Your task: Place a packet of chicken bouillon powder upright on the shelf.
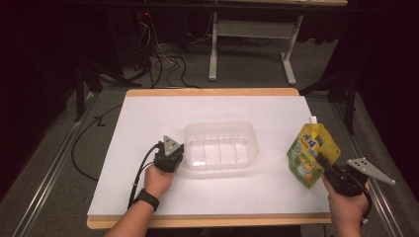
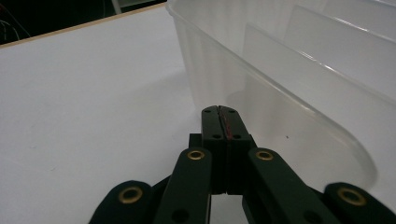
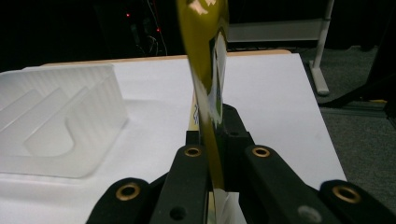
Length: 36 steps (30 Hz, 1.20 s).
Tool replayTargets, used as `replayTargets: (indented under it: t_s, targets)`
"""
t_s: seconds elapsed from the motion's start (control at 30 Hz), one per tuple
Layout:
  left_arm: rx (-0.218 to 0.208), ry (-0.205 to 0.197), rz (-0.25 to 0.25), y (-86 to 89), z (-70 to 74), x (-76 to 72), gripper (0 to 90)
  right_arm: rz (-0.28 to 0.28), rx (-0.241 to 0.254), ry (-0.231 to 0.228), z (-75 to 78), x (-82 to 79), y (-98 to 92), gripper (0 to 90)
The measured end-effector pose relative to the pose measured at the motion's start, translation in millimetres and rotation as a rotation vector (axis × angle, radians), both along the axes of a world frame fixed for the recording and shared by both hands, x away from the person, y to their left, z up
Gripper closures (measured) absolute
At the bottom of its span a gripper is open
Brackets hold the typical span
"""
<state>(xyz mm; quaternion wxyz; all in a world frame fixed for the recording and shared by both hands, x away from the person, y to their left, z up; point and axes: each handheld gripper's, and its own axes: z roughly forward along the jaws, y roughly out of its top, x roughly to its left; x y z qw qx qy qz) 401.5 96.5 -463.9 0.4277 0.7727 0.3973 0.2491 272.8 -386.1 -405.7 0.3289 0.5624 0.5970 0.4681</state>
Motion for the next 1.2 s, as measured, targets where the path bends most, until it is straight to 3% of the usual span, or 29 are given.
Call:
replayTargets:
  t_s: [0.43, 0.63, 0.83, 1.0, 1.2]
  targets:
    - [-0.012, -0.008, -0.045, -18.5, 0.9, -0.4, 86.0, 0.003, 0.005, -0.056, 17.9, -5.0, 20.1, 90.0]
    - [-0.044, -0.015, -0.022, -7.2, 8.1, -0.9, 82.5, -0.004, 0.011, -0.072, 25.3, -4.0, 25.3, 90.0]
    - [-0.074, -0.038, -0.016, 6.6, 14.6, -7.8, 63.9, -0.002, 0.032, -0.105, 40.4, 3.0, 34.2, 90.0]
    - [-0.077, -0.062, -0.026, 12.0, 18.4, -16.3, 56.2, 0.011, 0.046, -0.134, 51.9, 7.6, 41.4, 90.0]
    - [-0.088, -0.06, -0.037, 15.6, 19.1, -18.6, 51.6, 0.029, 0.074, -0.174, 67.7, 13.8, 54.9, 90.0]
